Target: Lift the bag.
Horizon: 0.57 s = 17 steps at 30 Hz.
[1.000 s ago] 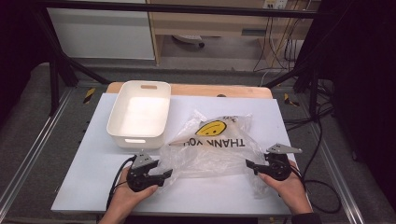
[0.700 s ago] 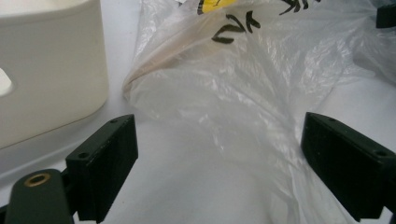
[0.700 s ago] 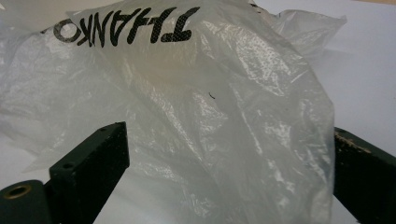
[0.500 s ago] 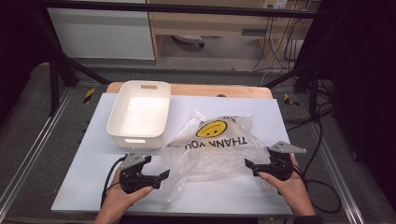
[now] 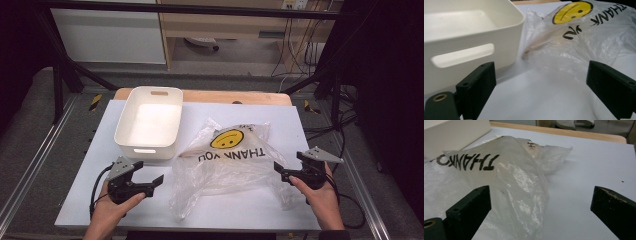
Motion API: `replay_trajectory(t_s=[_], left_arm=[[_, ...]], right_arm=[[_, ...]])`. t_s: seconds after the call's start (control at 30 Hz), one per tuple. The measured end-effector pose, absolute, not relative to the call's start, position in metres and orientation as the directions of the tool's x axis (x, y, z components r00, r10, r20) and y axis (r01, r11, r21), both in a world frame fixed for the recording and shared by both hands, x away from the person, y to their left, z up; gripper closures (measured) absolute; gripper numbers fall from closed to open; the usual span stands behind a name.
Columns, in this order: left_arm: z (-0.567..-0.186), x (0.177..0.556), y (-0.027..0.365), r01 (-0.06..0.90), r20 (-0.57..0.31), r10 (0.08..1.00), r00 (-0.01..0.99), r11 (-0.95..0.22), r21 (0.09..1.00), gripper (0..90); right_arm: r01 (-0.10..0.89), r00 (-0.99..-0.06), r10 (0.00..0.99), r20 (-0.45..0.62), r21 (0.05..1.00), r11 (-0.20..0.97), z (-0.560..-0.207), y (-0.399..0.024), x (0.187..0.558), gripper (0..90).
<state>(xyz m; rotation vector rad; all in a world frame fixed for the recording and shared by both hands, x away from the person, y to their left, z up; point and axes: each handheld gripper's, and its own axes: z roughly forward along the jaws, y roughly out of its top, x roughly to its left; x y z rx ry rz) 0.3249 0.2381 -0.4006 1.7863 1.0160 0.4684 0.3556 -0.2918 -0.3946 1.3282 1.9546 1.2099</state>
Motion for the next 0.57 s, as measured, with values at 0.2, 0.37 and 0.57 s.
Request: replay_trajectory(t_s=[0.2,0.37,0.57], left_arm=[[-0.399,0.323,0.262,0.402,-0.104,0.835,0.539,-0.147,0.904,7.9],[-0.401,0.325,0.283,0.403,-0.113,0.862,0.494,-0.112,0.908,8.1],[-0.403,0.326,0.310,0.396,-0.129,0.887,0.443,-0.064,0.916,8.1]], right_arm=[[0.477,-0.389,0.916,0.095,0.872,0.113,-0.398,-0.300,0.355,4.5],[0.485,-0.362,0.926,0.106,0.870,0.090,-0.403,-0.308,0.354,4.5],[0.499,-0.339,0.932,0.128,0.865,0.063,-0.408,-0.316,0.352,4.4]])
